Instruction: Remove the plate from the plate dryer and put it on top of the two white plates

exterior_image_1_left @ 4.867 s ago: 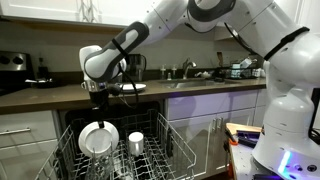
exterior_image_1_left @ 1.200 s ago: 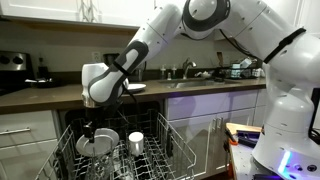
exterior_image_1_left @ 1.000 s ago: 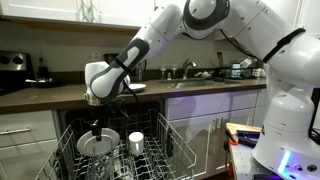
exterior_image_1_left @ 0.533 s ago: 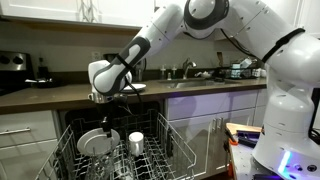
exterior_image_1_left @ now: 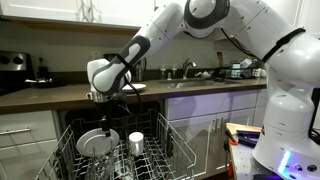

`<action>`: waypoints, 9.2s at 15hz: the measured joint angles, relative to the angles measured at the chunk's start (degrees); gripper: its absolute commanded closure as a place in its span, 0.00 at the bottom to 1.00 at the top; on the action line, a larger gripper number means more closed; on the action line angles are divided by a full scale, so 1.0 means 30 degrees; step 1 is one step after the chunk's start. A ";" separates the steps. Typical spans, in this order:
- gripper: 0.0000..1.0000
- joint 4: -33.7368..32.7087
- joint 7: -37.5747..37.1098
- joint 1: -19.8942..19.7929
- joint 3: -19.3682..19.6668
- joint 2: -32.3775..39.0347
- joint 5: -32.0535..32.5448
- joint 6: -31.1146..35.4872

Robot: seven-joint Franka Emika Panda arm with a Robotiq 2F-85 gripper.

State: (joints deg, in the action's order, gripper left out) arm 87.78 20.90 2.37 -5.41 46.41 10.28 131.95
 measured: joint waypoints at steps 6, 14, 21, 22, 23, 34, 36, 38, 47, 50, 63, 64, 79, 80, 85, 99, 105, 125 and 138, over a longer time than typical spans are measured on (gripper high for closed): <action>0.65 -0.0194 0.0000 0.0254 -0.0001 -0.0016 0.0482 0.1325; 0.48 -0.0198 0.0001 0.0256 -0.0018 0.0030 0.0490 0.2404; 0.79 -0.0198 0.0008 0.0203 -0.0176 0.0250 0.0482 0.2966; 0.86 -0.0198 0.0041 0.0197 -0.0211 0.0309 0.0481 0.3042; 0.91 -0.0199 0.0099 0.0185 -0.0241 0.0379 0.0478 0.3113; 0.93 -0.0222 0.1508 -0.0342 -0.0898 0.0470 0.0322 0.2829; 0.94 -0.0221 0.1652 -0.0459 -0.1020 0.0332 0.0312 0.2528; 0.94 -0.0219 0.1736 -0.0472 -0.1056 0.0138 0.0312 0.2158; 0.94 -0.0203 0.1739 -0.0221 -0.1055 -0.1014 0.0326 0.0022; 0.94 -0.0155 0.1737 -0.0142 -0.1054 -0.1333 0.0327 -0.0385; 0.94 0.1240 0.0381 0.1347 -0.0565 -0.3750 0.0564 -0.1864; 0.94 0.1382 0.0175 0.1495 -0.0518 -0.3990 0.0597 -0.2054; 0.94 0.2623 -0.4695 0.4098 -0.0009 -0.6567 0.3667 -0.4641; 0.94 0.2623 -0.5196 0.4316 0.0027 -0.6695 0.3992 -0.4936; 0.94 0.2625 -0.8033 0.5441 0.0167 -0.7180 0.6041 -0.6597; 0.94 0.2564 -1.0993 0.6192 0.0032 -0.7389 0.9958 -1.0281; 0.94 0.2366 -1.1741 0.6728 -0.0342 -0.7792 1.1217 -1.2343; 0.94 0.2601 -1.2218 0.5222 -0.0105 -0.8056 1.4764 -1.2960; 0.94 0.4129 -1.3266 0.3331 0.0432 -0.8595 1.5335 -0.9810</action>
State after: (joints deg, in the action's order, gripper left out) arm 100.17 -18.89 12.37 -4.12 20.63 56.28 102.52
